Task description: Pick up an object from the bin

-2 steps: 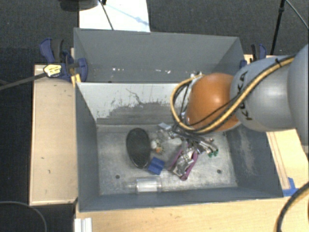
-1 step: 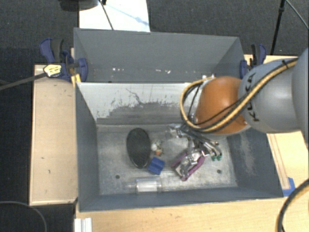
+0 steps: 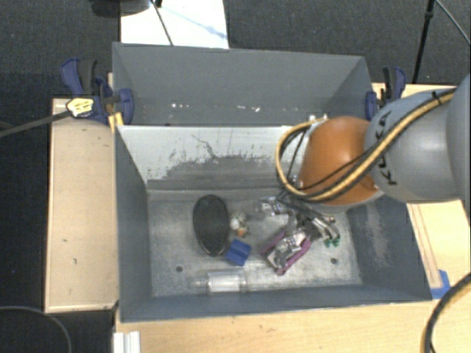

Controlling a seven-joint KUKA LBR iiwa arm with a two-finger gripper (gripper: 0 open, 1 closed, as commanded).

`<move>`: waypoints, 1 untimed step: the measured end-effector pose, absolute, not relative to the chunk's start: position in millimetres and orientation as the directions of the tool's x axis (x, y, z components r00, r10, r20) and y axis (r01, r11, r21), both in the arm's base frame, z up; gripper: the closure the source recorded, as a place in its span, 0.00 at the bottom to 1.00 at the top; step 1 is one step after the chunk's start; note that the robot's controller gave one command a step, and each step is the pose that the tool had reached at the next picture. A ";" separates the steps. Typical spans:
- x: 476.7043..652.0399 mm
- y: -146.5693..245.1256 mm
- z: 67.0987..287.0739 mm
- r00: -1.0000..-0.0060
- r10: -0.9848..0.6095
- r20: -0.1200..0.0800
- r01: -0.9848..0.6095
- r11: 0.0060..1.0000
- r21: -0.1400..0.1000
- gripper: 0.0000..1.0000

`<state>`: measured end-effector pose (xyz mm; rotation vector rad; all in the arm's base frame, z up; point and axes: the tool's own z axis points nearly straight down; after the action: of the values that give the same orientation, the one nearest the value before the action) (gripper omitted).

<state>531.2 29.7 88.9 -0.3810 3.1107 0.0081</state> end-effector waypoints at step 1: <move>525.2 29.3 231.8 -0.924 -0.383 -0.011 -0.383 0.924 -0.004 1.00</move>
Offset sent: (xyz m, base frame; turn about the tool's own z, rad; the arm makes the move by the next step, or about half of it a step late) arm -0.0084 -0.0006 0.1375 -0.1504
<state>525.2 29.3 231.8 -0.6111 3.0698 -0.0022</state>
